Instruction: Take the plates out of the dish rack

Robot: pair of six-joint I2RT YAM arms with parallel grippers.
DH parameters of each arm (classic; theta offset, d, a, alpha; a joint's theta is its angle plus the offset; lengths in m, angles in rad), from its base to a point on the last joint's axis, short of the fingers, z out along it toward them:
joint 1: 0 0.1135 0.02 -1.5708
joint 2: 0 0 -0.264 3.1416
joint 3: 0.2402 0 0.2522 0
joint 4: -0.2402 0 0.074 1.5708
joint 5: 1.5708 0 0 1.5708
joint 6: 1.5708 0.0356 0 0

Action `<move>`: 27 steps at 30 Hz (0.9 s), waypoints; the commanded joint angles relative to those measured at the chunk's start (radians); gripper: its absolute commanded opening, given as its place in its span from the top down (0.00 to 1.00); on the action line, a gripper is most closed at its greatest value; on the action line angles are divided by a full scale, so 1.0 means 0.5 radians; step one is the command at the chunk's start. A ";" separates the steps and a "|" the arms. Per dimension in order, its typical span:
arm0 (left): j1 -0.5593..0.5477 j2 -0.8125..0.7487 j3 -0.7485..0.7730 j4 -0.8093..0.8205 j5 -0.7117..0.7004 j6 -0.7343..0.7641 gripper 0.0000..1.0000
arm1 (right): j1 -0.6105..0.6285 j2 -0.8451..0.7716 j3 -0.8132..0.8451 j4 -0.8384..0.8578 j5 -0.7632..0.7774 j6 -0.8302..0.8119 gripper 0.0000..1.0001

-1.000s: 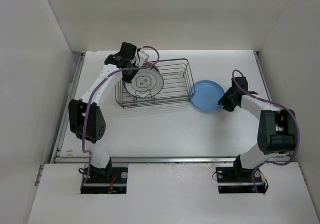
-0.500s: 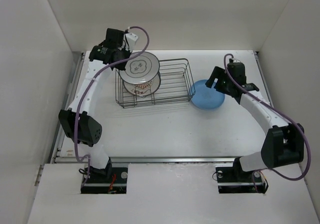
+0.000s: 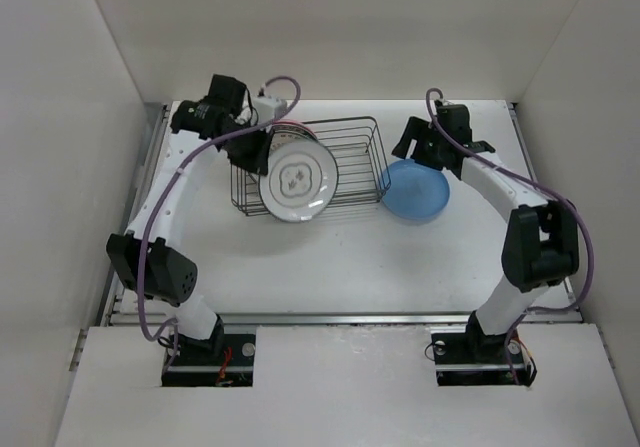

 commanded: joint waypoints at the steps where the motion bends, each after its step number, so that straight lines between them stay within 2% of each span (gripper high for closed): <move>1: -0.029 -0.058 -0.324 -0.281 0.450 0.189 1.00 | 0.028 0.123 0.183 0.115 -0.081 0.037 0.17; 6: -0.029 -0.104 -0.796 -0.109 0.469 0.177 1.00 | 0.135 0.374 0.431 0.134 -0.179 0.037 0.23; 13: -0.118 -0.028 -1.067 0.020 0.301 0.159 1.00 | 0.248 0.568 0.592 0.094 -0.142 0.037 0.32; 15: -0.149 -0.003 -1.107 0.108 0.179 0.159 1.00 | 0.249 0.595 0.592 0.094 -0.124 0.037 0.37; 18: -0.195 0.037 -1.147 0.149 0.010 0.101 1.00 | 0.285 0.617 0.610 0.073 -0.102 0.037 0.59; 19: -0.195 0.037 -1.147 0.203 -0.040 0.058 1.00 | 0.285 0.617 0.583 0.073 -0.102 0.055 0.73; 23: -0.195 0.037 -1.190 0.250 -0.215 -0.034 0.98 | 0.353 0.547 0.454 0.097 0.029 0.117 1.00; 27: -0.195 0.037 -1.275 0.250 -0.258 -0.034 0.90 | 0.371 0.400 0.291 0.165 0.155 0.233 1.00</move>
